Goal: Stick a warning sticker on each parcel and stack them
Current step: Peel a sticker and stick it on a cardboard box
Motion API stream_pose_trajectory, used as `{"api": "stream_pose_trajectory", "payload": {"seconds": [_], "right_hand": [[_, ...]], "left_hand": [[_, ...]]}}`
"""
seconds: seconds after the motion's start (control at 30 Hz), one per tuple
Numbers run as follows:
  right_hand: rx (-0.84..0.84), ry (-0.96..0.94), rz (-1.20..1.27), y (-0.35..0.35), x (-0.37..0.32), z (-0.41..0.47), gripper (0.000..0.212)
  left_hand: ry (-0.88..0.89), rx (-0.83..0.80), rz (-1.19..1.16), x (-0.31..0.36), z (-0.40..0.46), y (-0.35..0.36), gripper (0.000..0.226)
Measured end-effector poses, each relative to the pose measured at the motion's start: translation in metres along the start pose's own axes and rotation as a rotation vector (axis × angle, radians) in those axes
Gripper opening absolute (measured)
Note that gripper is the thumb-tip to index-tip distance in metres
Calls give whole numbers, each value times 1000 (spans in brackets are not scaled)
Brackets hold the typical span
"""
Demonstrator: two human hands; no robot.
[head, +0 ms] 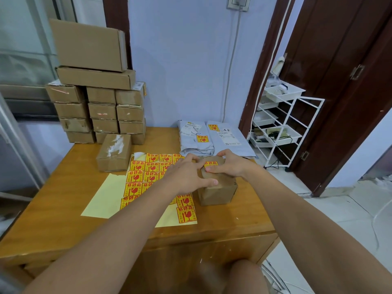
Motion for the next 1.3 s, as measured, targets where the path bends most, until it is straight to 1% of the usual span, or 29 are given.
{"api": "stream_pose_trajectory", "payload": {"seconds": [0.1, 0.17, 0.23, 0.27, 0.3, 0.37, 0.4, 0.43, 0.53, 0.63, 0.93, 1.1, 1.17, 1.23, 1.3], "right_hand": [[-57, -2, -43, -3, 0, -1, 130], [-70, -2, -52, -3, 3, 1, 140], [-73, -7, -67, -5, 3, 3, 145], [-72, -9, -63, -6, 0, 1, 143], [-63, -7, -39, -6, -2, 1, 135], [-6, -5, 7, -4, -5, 2, 102], [33, -11, 4, -3, -6, 2, 90], [65, -22, -6, -1, -7, 2, 86], [124, -59, 10, 4, -6, 5, 86], [155, -75, 19, 6, -5, 6, 76], [190, -77, 34, 10, -8, 9, 61], [230, -56, -32, 12, -12, 8, 45], [259, -67, -73, 12, -12, 7, 41], [228, -77, -53, 10, -11, 5, 45], [151, -79, 36, 9, -10, 1, 61]], "left_hand": [[1, -6, -16, 0, 1, 1, 94], [-3, -4, -16, -1, 1, 1, 95], [-1, 3, -30, -1, 1, 2, 96], [2, 10, -43, -2, 1, 3, 98], [2, 21, -61, -3, 1, 4, 100], [0, 43, -107, -4, 1, 7, 103], [1, 52, -122, -4, 1, 7, 103], [0, 57, -133, -4, 0, 7, 102], [-16, 57, -139, -2, -1, 8, 104], [-22, 58, -138, -4, 1, 9, 105], [5, 62, -139, -5, 0, 13, 101], [1, 47, -95, -6, 0, 14, 104], [-5, 36, -88, -6, 1, 15, 105], [-3, 37, -75, -5, 1, 15, 104], [4, 47, -71, -5, 1, 16, 102]]}}
Point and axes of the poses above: each hand's wrist, its own z-axis towards the middle knuckle, its own y-axis out of the palm, x = y × z, the point moved 3 cm from there along z, towards the middle knuckle
